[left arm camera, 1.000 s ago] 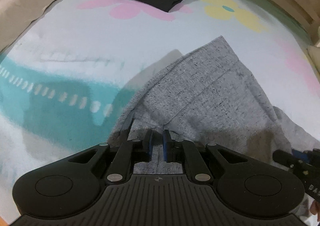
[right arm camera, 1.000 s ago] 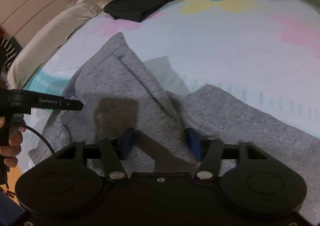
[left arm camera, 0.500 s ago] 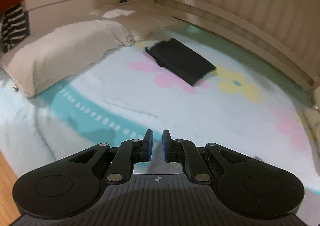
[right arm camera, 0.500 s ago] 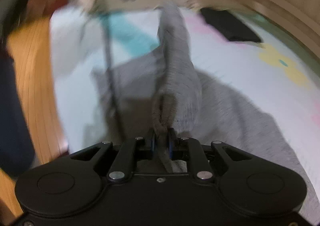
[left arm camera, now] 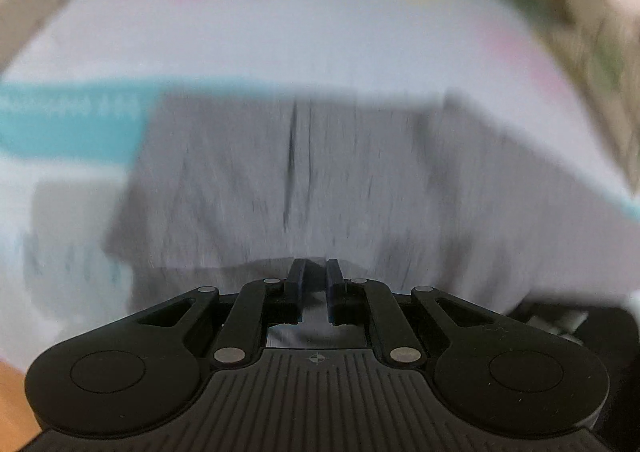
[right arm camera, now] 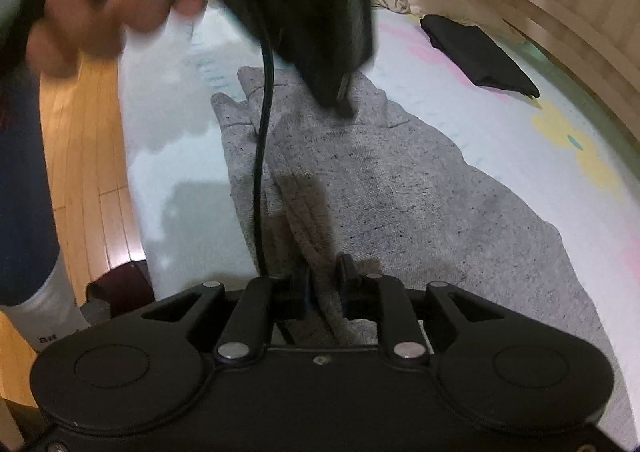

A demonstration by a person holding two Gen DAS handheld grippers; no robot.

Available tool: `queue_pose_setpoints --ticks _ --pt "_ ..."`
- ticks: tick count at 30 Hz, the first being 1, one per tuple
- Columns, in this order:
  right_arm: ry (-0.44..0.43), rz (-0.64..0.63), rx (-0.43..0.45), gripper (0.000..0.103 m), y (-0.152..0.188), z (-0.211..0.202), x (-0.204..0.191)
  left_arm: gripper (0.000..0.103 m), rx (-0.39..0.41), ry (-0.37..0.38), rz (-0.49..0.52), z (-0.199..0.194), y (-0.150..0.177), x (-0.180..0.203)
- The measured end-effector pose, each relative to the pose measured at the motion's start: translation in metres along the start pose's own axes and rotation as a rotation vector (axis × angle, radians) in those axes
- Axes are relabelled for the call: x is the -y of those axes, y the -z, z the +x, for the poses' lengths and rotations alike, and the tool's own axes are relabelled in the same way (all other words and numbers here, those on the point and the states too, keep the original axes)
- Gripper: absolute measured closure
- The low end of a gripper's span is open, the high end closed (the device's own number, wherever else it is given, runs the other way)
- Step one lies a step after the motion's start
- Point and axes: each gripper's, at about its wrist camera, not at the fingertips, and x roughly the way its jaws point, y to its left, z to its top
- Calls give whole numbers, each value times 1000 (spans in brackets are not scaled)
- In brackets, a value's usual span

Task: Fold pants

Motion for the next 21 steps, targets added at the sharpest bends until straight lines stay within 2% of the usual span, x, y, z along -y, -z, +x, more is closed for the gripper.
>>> queue_pose_setpoints --ticks 3,5,7,11,13,15,17,21 --pt "-51 31 2 70 2 -10 6 93 1 2 -24 -4 7 -5" --pt "-83 68 5 71 7 -23 14 93 -4 -1 -46 -6 12 -9" --pt "-91 112 14 71 15 -36 26 93 -2 -29 -15 -9 19 -3" --pt "-19 182 21 71 41 -60 48 94 3 -110 100 -10 32 18" --pt "36 218 16 61 57 -67 56 94 19 -140 139 -11 37 27" --pt "81 238 7 57 69 -69 61 94 38 -155 171 -13 39 33" --pt "110 249 0 57 76 -70 61 94 65 -126 178 -19 37 37" --pt "147 212 1 57 81 -66 54 93 131 8 133 -37 31 37"
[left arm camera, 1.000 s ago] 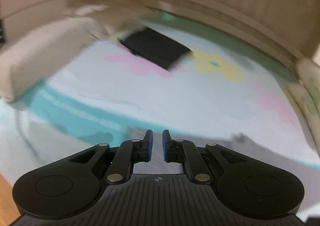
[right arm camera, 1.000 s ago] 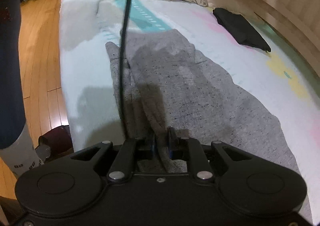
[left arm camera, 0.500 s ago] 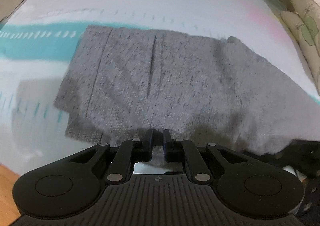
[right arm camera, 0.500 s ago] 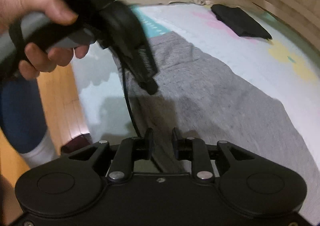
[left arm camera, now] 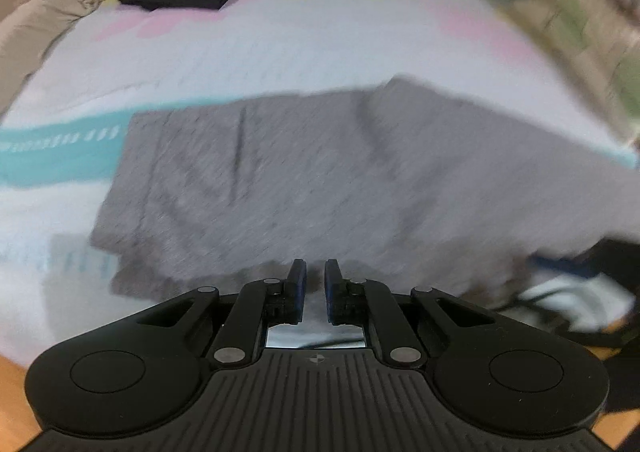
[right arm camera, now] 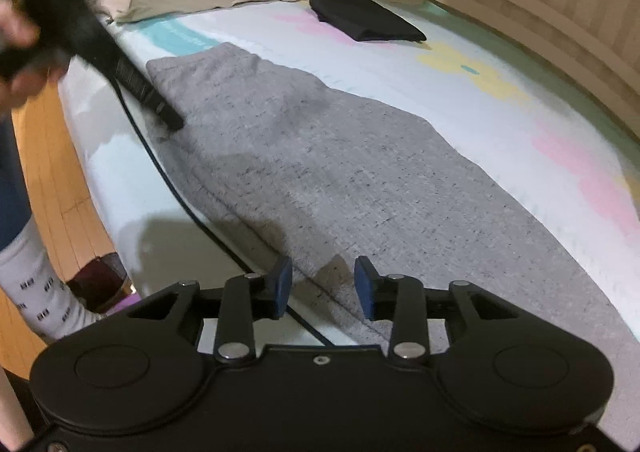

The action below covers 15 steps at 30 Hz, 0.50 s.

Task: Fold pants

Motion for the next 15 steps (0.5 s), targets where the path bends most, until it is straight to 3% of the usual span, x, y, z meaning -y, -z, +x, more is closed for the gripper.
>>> queue_pose_setpoints --ticks 11,12,14,15 --pt "75 -101 0 60 3 22 -16 94 20 50 -18 15 -6 8" --pt "82 -104 2 64 3 24 -16 94 24 52 -27 13 -6 7" --pt "95 -109 7 91 2 27 -17 94 40 67 -46 10 -9 6" --pt "101 -113 4 95 1 27 -17 94 48 74 -50 8 -9 6"
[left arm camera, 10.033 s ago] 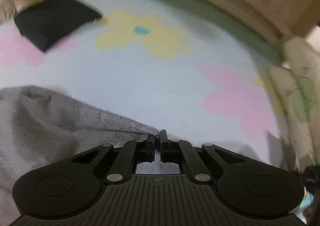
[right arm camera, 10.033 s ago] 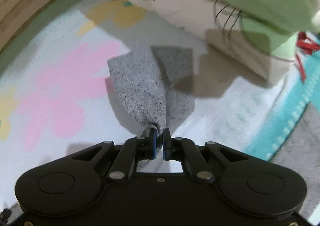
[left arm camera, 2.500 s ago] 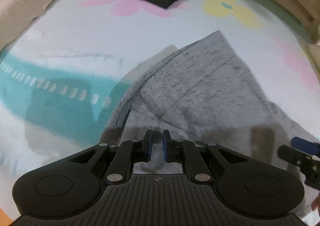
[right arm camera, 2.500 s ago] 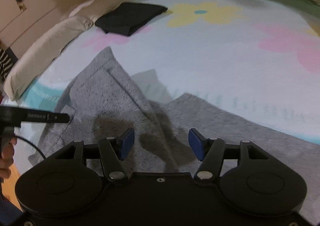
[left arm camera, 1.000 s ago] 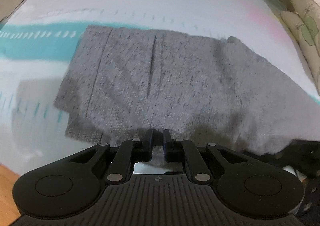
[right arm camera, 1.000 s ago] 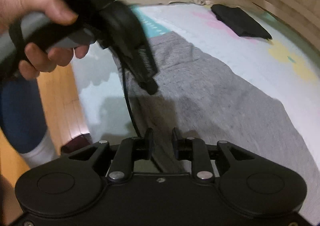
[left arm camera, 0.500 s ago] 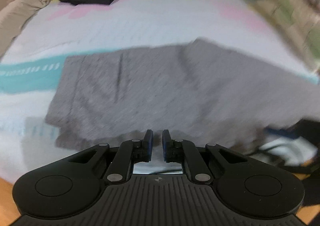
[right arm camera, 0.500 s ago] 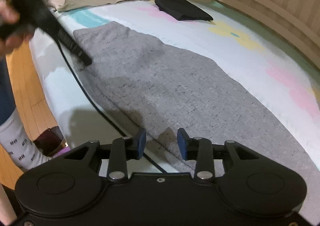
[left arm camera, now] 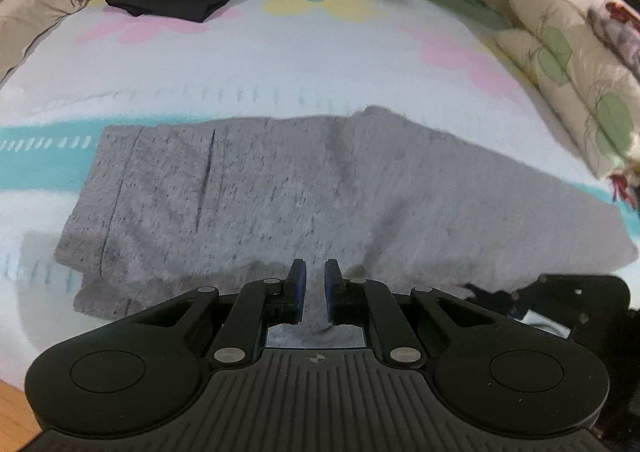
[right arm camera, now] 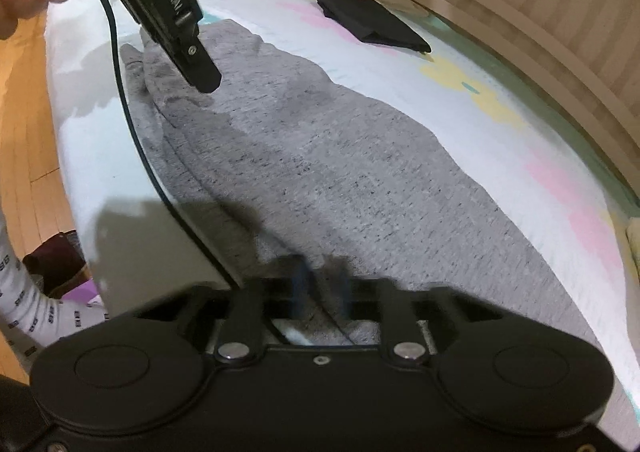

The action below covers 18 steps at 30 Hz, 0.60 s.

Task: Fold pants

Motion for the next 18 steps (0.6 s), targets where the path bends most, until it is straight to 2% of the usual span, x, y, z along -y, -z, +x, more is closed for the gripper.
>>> queue_pose_setpoints --ticks 2,4,7,9,12,14,18 --pt "-2 3 8 95 -3 -6 3 94 24 9 3 -4 -1 2" --pt "-49 18 8 95 -5 -17 8 93 38 10 18 -4 -1 7" --pt "-102 2 0 95 1 -26 10 93 16 -3 37 6 1 14" --pt "-106 -19 -26 95 5 -18 4 93 -34 -19 50 18 4 17" --pt "-86 -69 -38 93 8 -13 -6 93 -174 -51 98 38 14 21" --pt "-118 -59 -49 85 5 -15 -1 93 -179 -42 99 35 16 20" --pt "-196 22 -41 79 -6 -25 26 93 -236 25 -24 31 6 -1"
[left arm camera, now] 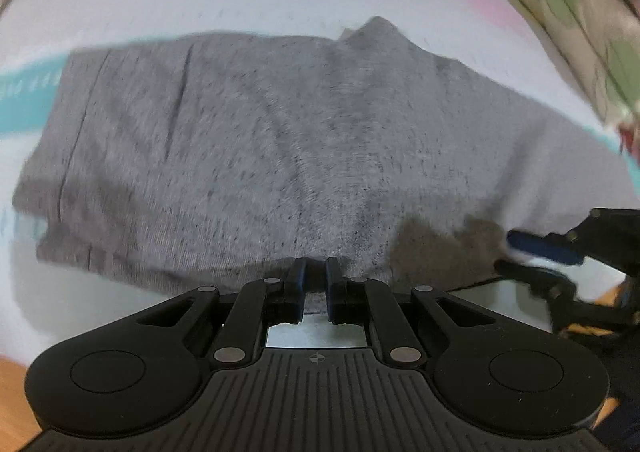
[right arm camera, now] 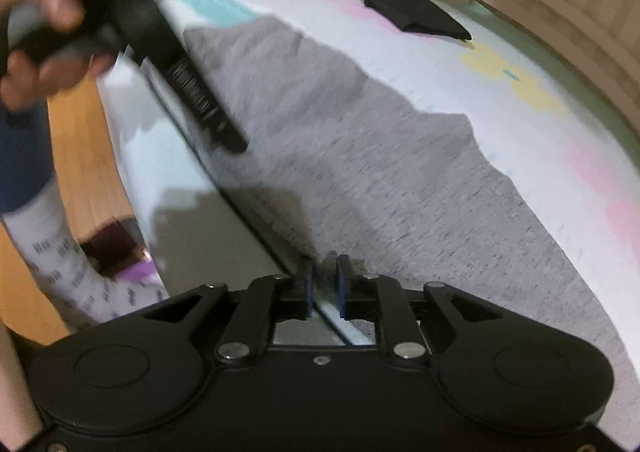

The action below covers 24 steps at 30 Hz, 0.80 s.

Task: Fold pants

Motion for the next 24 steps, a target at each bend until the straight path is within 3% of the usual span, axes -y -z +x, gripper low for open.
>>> queue_pose_setpoints --ticks 4,7,12,15,17,24 --pt "-35 189 59 72 -15 -17 47 93 81 61 -101 -22 -14 -13" --pt "-20 326 92 54 -28 -16 82 93 191 11 -109 -35 -34 -11" --pt "34 455 87 53 -52 15 127 93 274 -78 -104 -22 -67 -3" --pt "52 506 67 53 -64 41 145 93 265 -142 -108 0 -71 -8" --pt "55 536 55 53 -71 58 154 94 186 -174 -155 20 -69 -17" --pt "6 571 46 42 -93 105 175 94 212 -131 -196 17 -56 -29"
